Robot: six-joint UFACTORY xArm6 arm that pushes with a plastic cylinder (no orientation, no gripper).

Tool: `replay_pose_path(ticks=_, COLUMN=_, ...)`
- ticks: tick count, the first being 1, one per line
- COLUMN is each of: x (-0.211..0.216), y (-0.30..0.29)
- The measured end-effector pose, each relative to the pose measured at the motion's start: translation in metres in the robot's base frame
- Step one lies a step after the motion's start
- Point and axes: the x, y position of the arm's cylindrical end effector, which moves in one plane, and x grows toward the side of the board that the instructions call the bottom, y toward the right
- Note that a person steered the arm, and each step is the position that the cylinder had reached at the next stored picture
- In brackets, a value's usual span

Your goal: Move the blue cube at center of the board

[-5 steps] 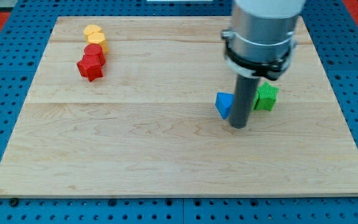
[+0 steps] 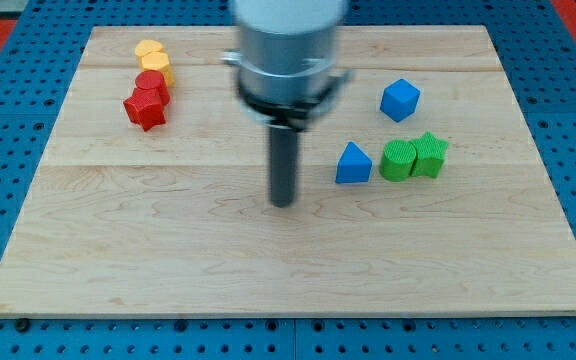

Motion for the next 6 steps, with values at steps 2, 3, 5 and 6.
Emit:
replay_pose_path(ticks=2, x=-0.182, y=0.041)
replay_pose_path(ticks=3, x=-0.223, y=0.146)
replay_pose_path(ticks=5, x=-0.175, y=0.244)
replay_pose_path(ticks=6, x=-0.149, y=0.237)
